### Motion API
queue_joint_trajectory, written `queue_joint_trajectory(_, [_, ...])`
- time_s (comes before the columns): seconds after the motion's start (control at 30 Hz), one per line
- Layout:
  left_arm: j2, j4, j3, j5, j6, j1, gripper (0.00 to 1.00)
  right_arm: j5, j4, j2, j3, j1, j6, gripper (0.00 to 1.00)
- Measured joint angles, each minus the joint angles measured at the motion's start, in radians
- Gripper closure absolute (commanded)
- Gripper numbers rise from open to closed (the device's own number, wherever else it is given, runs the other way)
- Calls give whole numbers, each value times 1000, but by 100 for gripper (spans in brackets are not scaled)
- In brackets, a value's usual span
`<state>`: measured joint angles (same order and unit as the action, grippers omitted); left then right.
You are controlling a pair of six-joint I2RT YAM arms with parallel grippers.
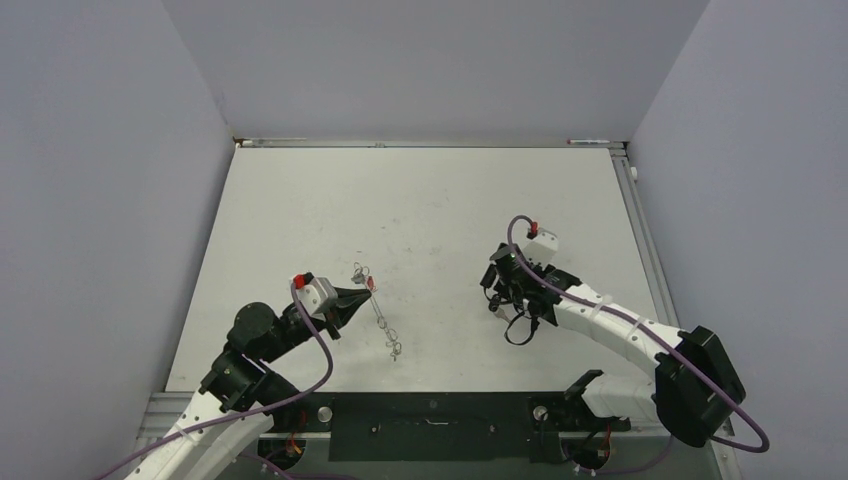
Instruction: Put the keys on the keyring
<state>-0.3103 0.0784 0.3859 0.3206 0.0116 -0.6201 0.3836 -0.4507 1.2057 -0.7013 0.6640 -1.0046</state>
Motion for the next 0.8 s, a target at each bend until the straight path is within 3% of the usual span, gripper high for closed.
queue_joint_trajectory(0.3, [25, 10, -1, -11, 17, 0, 100, 21, -2, 64, 1, 79, 8, 37])
queue_joint_trajectory(0.57, [37, 11, -3, -22, 24, 0, 100, -23, 174, -47, 140, 116, 264, 36])
queue_joint_trajectory(0.8, [34, 13, -4, -22, 26, 0, 100, -73, 244, -56, 148, 87, 433, 37])
